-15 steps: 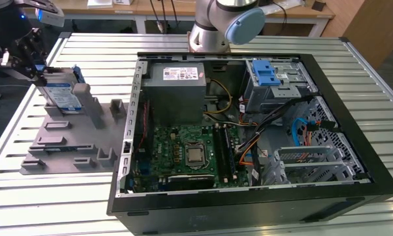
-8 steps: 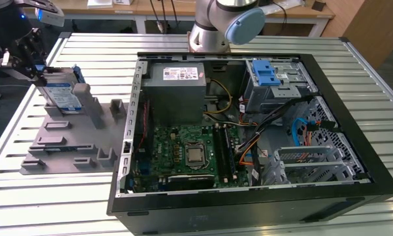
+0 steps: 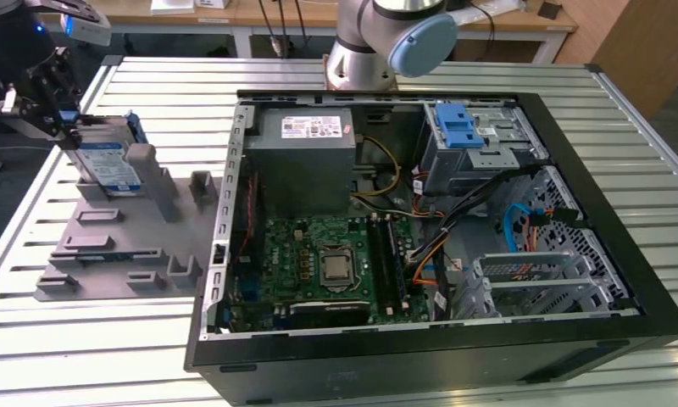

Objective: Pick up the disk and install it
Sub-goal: 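Pick up the disk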

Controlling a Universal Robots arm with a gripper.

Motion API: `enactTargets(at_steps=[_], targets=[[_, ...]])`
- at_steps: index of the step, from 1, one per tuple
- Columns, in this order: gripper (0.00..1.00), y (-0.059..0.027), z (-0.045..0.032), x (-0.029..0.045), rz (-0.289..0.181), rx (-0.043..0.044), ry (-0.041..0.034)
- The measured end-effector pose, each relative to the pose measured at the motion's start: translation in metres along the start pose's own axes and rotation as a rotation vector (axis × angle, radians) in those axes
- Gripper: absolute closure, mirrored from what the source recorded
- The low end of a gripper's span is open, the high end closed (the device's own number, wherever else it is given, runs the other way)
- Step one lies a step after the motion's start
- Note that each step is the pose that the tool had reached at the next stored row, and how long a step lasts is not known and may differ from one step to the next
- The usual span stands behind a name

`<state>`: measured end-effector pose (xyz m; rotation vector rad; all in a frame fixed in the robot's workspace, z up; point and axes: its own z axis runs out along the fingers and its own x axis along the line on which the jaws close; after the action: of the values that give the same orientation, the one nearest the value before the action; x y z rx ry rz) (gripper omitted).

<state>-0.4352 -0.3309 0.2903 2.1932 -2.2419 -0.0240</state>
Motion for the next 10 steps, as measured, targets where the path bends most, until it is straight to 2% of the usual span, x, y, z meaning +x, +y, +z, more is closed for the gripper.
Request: enactTargets(at_steps=[1,2,10], targets=[[0.57,0.0,0.0,0.0,0.0,0.0,0.0],[0.64,0.0,0.0,0.0,0.0,0.0,0.0],[0.64,0.0001,-0.0044,0.0,0.0,-0.0001,0.0001]])
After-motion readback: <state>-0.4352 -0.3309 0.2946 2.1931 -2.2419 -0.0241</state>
